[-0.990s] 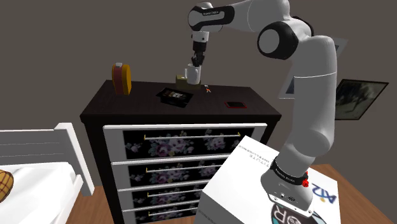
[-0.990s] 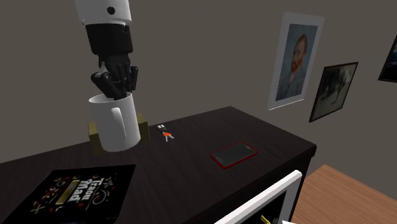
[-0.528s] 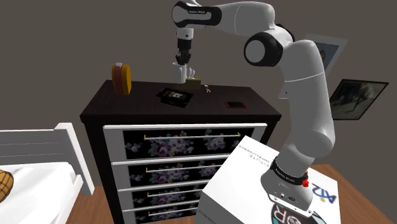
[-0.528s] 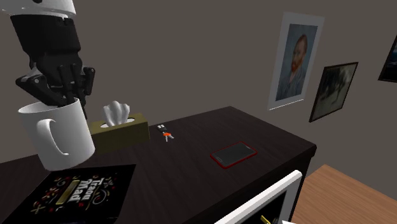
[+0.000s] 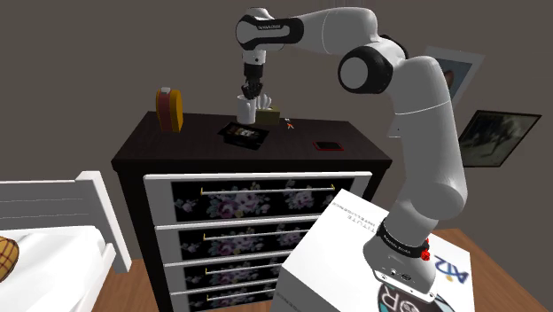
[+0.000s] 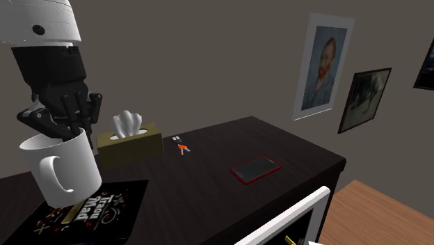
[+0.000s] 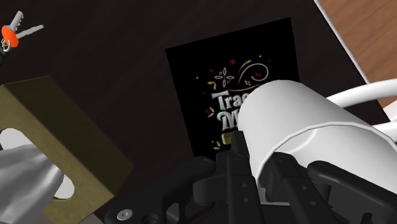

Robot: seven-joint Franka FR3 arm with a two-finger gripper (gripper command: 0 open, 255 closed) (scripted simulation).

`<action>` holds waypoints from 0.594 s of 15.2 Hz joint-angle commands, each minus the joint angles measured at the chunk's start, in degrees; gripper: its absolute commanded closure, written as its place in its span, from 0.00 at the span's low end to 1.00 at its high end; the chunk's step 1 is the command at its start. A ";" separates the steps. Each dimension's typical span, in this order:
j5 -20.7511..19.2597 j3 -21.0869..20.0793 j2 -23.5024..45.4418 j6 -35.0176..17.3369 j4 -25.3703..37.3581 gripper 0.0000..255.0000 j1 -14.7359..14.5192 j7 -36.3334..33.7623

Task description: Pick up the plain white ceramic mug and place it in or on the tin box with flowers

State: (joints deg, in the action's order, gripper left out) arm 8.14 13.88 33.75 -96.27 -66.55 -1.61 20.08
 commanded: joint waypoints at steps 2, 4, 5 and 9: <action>0.06 -0.05 0.15 -2.23 -2.06 1.00 -0.16 0.09; 0.10 -0.07 0.19 -3.75 -3.55 1.00 -0.28 0.17; 0.12 -0.09 0.23 -4.49 -4.26 1.00 -0.33 0.22; 0.25 -0.17 0.56 -7.37 -6.82 1.00 -0.49 0.38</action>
State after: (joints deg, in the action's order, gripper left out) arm 8.38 13.72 34.36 -102.84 -72.54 -2.01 20.46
